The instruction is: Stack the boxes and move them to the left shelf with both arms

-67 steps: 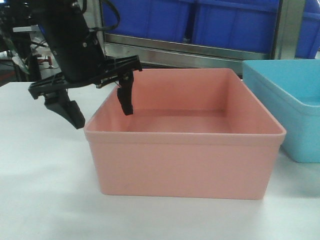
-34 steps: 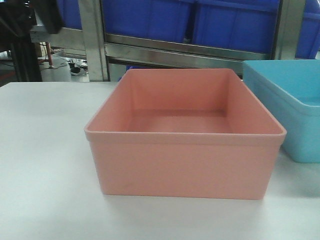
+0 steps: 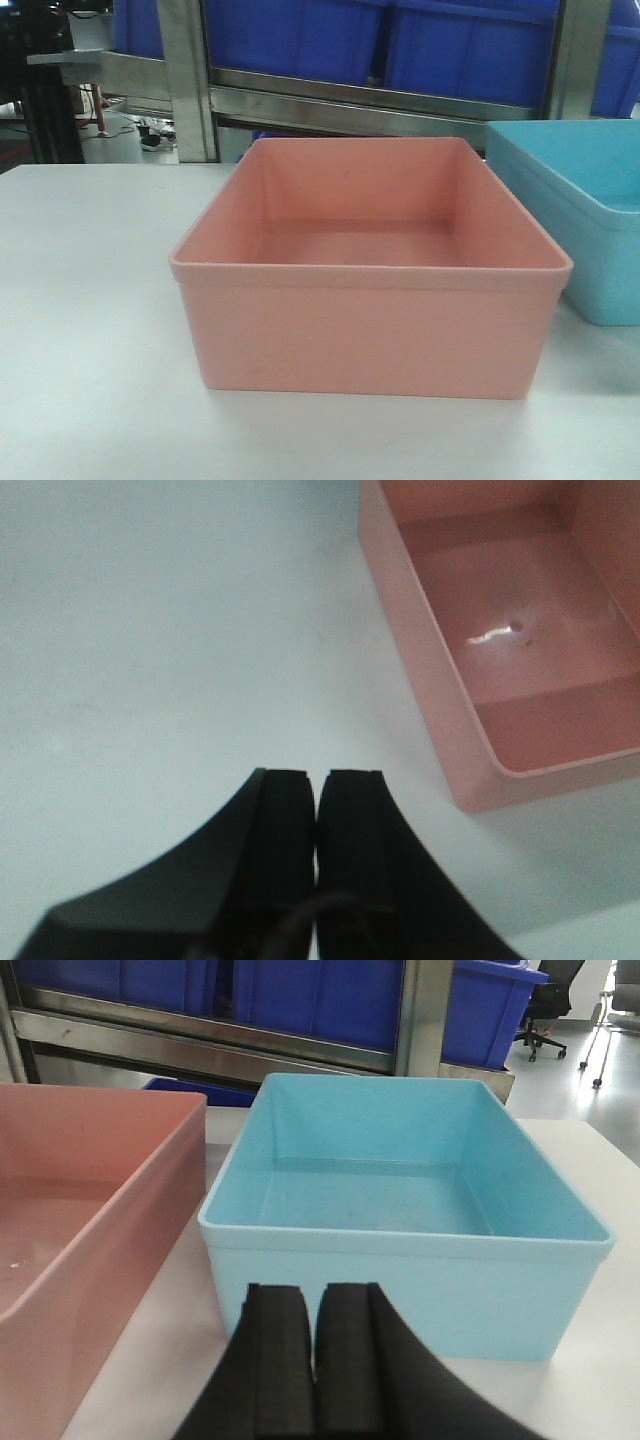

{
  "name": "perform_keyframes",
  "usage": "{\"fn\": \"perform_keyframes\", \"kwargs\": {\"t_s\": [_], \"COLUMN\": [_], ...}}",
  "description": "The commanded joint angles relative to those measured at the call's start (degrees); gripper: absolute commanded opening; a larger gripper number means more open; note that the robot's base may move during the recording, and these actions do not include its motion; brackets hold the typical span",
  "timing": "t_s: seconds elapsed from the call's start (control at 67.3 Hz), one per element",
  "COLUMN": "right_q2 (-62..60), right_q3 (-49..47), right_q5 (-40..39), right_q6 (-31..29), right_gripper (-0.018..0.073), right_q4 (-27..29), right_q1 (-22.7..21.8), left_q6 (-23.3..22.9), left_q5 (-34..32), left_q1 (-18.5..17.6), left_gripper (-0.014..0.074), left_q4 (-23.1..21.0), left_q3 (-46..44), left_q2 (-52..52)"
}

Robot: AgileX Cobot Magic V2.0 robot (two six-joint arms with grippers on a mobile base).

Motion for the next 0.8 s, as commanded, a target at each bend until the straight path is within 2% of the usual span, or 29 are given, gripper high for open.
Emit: {"fn": "perform_keyframes", "kwargs": {"t_s": [0.0,0.134,0.253,0.342,0.698,0.788], "right_q2": [-1.2,-1.0,1.5,7.2,36.3,43.2], "right_q3": [-1.2,-3.9,-9.6,-16.7,-44.8,-51.7], "right_q5": [-6.5,-5.8,-1.6,2.4,16.8,21.5], "right_q6": [0.2,0.8,0.8,0.8,0.8,0.6], "right_gripper": [0.0055,0.0055,0.0055,0.0055,0.0061,0.0131], "right_q4": [1.1,2.8,2.8,2.8,2.8,2.7], "right_q1": [-0.2,-0.2,-0.2,-0.2,-0.2,-0.2], "left_q6": [0.1,0.1,0.1,0.1,0.1,0.1], "left_q5": [-10.1,-16.5,-19.9,-19.9,-20.2,-20.2], "left_q1": [0.2,0.2,0.2,0.2,0.2,0.2], "left_gripper": [-0.0007,-0.0009,-0.0009,-0.0009,-0.0009,-0.0009], "left_q4": [1.6,2.9,4.6,5.8,5.9,5.9], "left_q3": [3.0,9.2,12.3,13.0,13.0,13.0], "left_q2": [-5.6,-12.2,-14.3,-14.3,-14.0,-14.0]}}
